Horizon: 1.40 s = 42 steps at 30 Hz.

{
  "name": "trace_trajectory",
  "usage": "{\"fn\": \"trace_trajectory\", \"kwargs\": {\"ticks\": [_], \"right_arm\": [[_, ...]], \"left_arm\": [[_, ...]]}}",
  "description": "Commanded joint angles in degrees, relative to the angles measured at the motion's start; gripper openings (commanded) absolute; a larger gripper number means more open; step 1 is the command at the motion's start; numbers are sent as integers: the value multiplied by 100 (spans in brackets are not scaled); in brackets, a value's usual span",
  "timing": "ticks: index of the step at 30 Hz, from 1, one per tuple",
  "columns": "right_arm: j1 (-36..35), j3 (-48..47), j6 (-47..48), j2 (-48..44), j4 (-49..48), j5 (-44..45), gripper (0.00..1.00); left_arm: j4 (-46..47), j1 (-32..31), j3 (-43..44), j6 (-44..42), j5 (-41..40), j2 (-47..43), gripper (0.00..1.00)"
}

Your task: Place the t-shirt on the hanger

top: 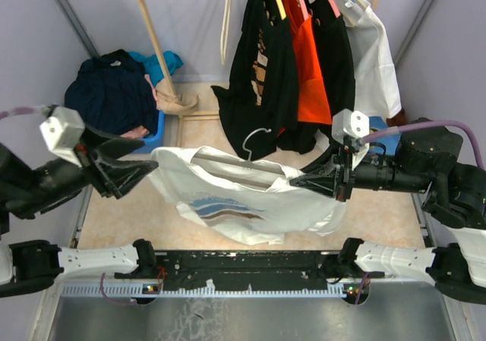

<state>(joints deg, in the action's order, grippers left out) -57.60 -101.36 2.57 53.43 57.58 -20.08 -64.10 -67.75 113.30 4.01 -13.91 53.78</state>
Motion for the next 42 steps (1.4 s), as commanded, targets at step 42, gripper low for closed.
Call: {"fn": "trace_trajectory", "kwargs": {"ticks": [42], "right_arm": [[-23, 903, 112, -394, -327, -1343, 0]], "left_arm": [[121, -10, -1105, 742, 3165, 535, 41]]}}
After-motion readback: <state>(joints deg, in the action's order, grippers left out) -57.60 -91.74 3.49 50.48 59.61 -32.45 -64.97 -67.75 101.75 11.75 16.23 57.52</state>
